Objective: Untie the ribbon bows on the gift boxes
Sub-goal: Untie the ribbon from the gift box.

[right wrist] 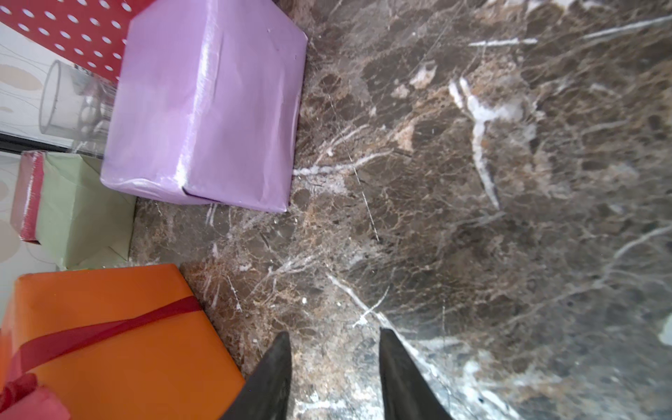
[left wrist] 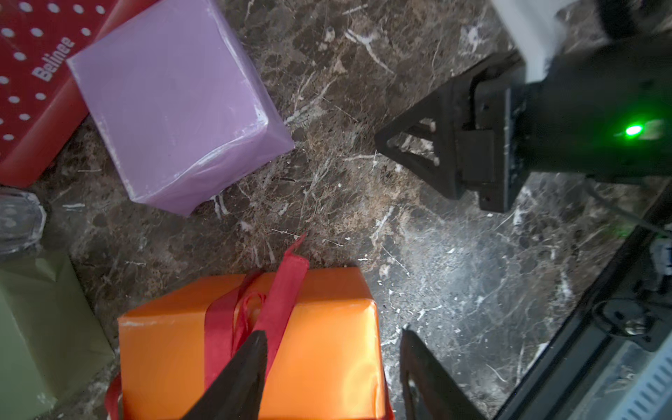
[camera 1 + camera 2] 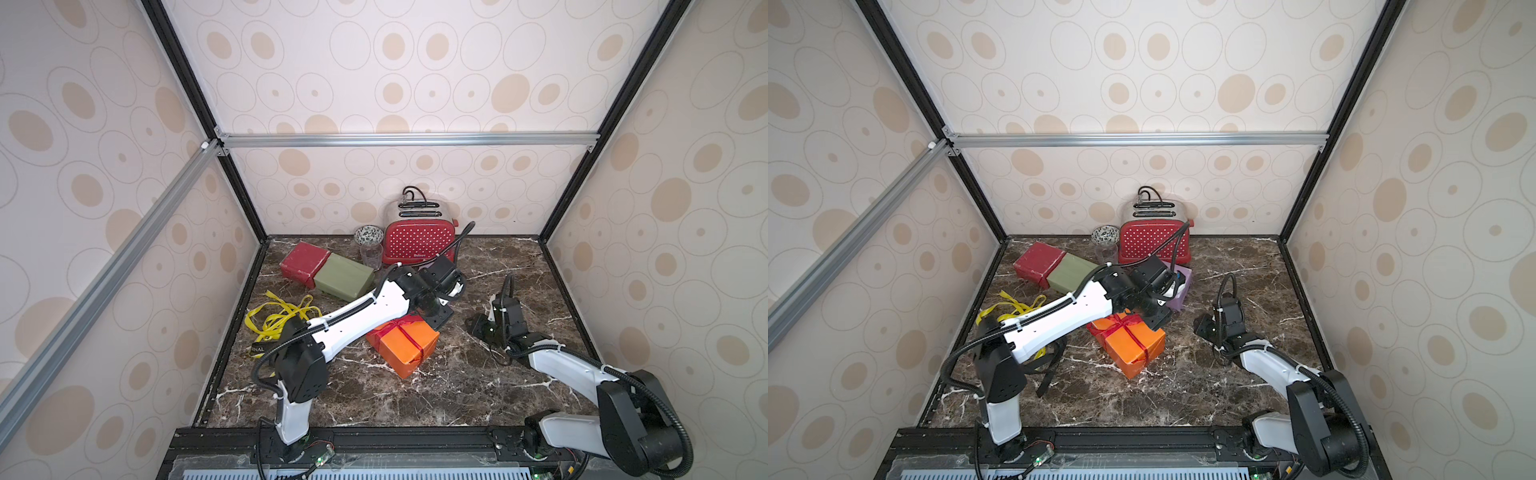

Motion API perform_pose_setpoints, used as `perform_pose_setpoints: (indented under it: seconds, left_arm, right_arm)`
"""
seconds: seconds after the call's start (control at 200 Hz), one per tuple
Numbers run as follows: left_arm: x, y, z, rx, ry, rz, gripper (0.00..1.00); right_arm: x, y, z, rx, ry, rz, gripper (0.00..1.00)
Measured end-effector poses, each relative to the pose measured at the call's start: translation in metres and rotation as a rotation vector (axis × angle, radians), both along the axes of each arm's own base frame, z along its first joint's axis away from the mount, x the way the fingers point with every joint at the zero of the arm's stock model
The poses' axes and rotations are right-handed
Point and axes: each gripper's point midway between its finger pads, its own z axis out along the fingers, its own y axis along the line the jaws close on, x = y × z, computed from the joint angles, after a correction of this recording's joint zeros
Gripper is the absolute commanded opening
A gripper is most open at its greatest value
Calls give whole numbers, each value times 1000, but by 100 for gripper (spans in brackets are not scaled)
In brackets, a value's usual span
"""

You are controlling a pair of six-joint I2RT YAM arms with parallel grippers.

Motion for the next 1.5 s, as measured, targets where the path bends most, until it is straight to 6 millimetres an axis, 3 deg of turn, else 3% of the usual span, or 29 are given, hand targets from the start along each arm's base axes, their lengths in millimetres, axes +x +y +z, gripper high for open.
perform_pose_setpoints:
  seconds: [0.12, 0.251, 0.456, 0.551, 0.772, 1.087, 1.303, 1.503]
  left_arm:
    - [6, -5, -24, 80, 32, -24, 56]
    - [12, -9, -35, 131, 39, -40, 55]
    - [21, -6, -35, 185, 8, -51, 54]
    - [21, -2, -34, 205, -1, -59, 48]
    - [22, 1, -42, 229, 15, -70, 45]
    - [26, 4, -51, 251, 26, -71, 31]
    - [31, 6, -48, 263, 2, -68, 38]
    - [34, 7, -53, 276, 5, -65, 32]
  right_arm:
    - [1, 2, 1, 7, -6, 5, 42]
    - [0, 3, -2, 12, 6, 13, 42]
    - [-1, 6, -7, 17, 25, 24, 42]
    - [-1, 6, -7, 19, 27, 27, 42]
    - [-1, 7, -9, 20, 32, 29, 42]
    - [1, 8, -8, 20, 31, 30, 42]
    - [1, 8, -8, 21, 31, 30, 42]
    - [1, 8, -8, 22, 32, 32, 41]
